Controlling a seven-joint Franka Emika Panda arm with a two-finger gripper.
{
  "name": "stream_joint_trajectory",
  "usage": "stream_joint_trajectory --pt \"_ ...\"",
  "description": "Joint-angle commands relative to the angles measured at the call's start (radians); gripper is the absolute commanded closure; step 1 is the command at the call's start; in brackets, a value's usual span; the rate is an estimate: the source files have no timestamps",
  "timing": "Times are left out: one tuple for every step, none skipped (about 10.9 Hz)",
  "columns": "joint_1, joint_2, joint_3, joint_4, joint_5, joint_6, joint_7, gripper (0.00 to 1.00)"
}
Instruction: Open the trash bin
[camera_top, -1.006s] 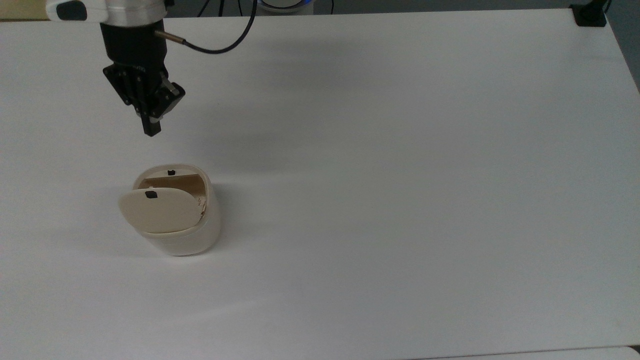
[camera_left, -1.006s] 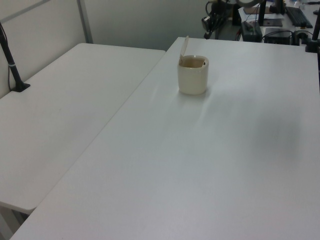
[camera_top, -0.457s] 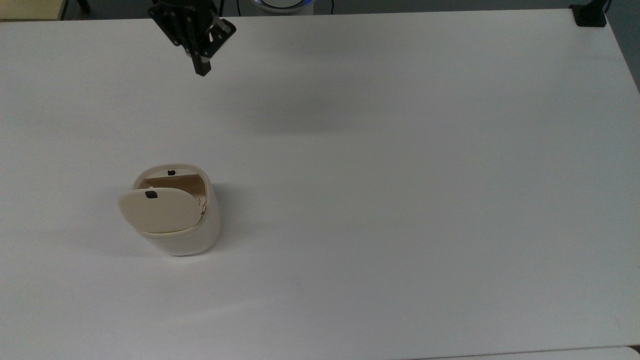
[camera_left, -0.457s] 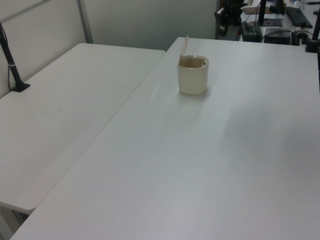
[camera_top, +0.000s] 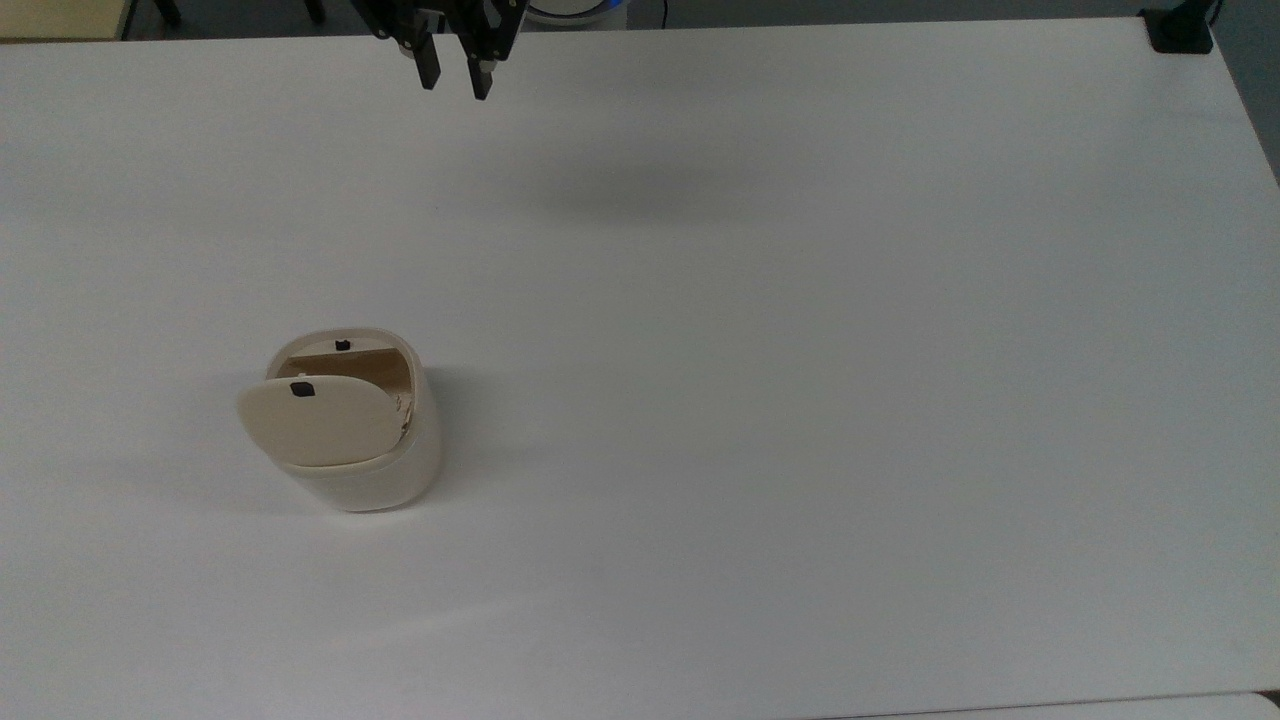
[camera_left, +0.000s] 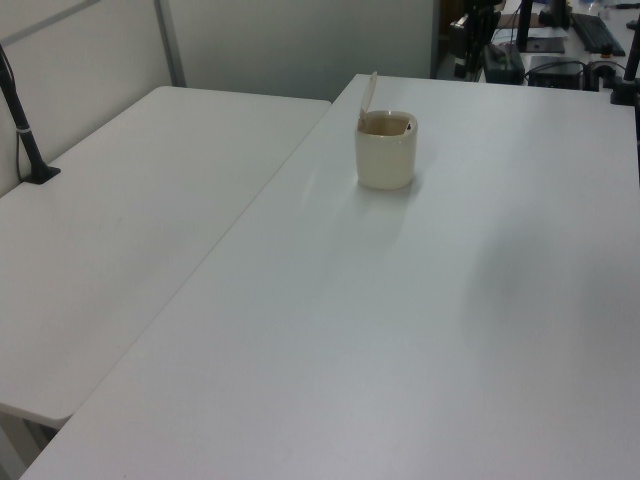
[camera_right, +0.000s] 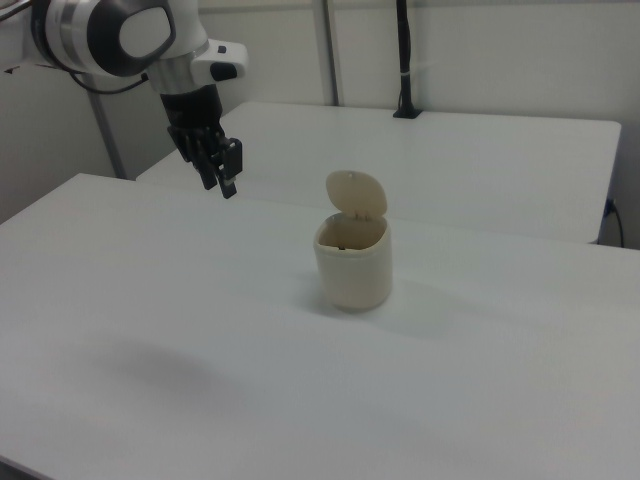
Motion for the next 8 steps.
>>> stream_joint_trajectory --pt "0.004 -0.016 -0.014 -0.018 -0.014 -0.029 -0.138 0.0" --pt "0.001 -0.015 -0.014 -0.018 -0.012 -0.026 -0.136 0.0" --pt "0.001 -0.013 -0.016 -0.016 -0.014 -0.02 -0.132 0.0" --pt "-0.001 -0.013 -0.017 -0.016 -0.014 -0.026 -0.141 0.0" --pt "-0.002 -0.013 -0.017 -0.016 -0.014 -0.026 -0.141 0.0" --pt "-0.001 -0.01 -0.017 -0.016 -0.015 -0.02 -0.139 0.0" --pt "-0.001 -0.01 -0.017 -0.013 -0.015 -0.019 -0.141 0.0" --pt "0.001 -0.01 -0.017 -0.016 -0.015 -0.019 -0.141 0.0"
